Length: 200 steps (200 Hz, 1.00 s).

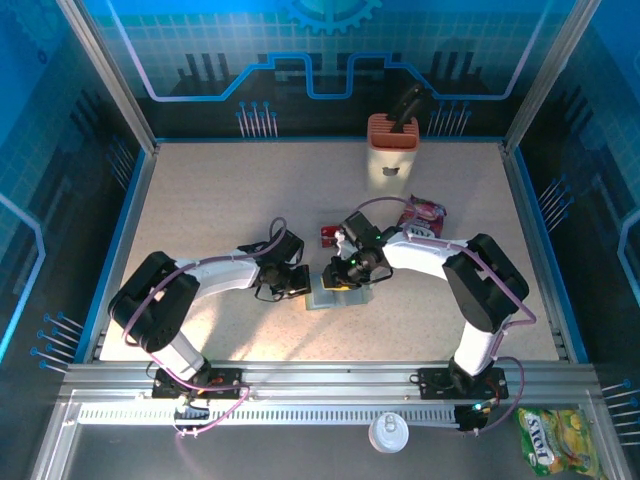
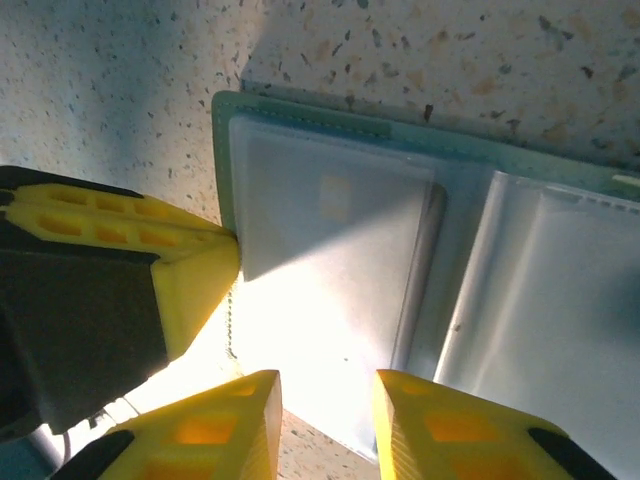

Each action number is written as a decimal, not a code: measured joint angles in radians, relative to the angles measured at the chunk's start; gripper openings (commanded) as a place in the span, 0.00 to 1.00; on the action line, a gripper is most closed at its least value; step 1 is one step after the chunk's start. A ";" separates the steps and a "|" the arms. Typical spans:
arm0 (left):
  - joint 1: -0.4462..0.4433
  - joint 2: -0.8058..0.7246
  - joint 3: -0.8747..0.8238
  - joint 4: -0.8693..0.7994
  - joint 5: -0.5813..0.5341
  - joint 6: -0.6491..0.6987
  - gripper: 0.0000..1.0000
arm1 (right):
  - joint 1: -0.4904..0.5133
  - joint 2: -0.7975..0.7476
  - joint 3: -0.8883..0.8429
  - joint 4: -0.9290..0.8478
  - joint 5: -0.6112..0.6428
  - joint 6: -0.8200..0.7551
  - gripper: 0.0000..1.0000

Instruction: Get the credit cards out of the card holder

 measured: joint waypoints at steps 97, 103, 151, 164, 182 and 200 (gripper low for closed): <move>0.000 0.000 -0.003 0.007 -0.004 0.000 0.04 | 0.023 0.004 0.000 0.045 -0.026 0.047 0.34; 0.000 0.000 -0.003 0.007 -0.003 0.000 0.04 | 0.023 0.007 0.000 0.045 -0.026 0.048 0.34; 0.000 0.000 -0.003 0.007 -0.003 0.000 0.05 | 0.023 0.038 0.000 0.043 -0.029 0.048 0.35; 0.000 0.000 -0.003 0.007 -0.003 0.000 0.04 | 0.023 0.048 0.004 0.037 -0.027 0.044 0.35; 0.000 0.000 -0.003 0.007 -0.003 0.000 0.05 | 0.023 0.055 0.014 0.021 -0.023 0.036 0.35; 0.000 0.000 -0.003 0.007 -0.003 0.000 0.05 | 0.023 0.055 0.022 0.000 -0.002 0.027 0.35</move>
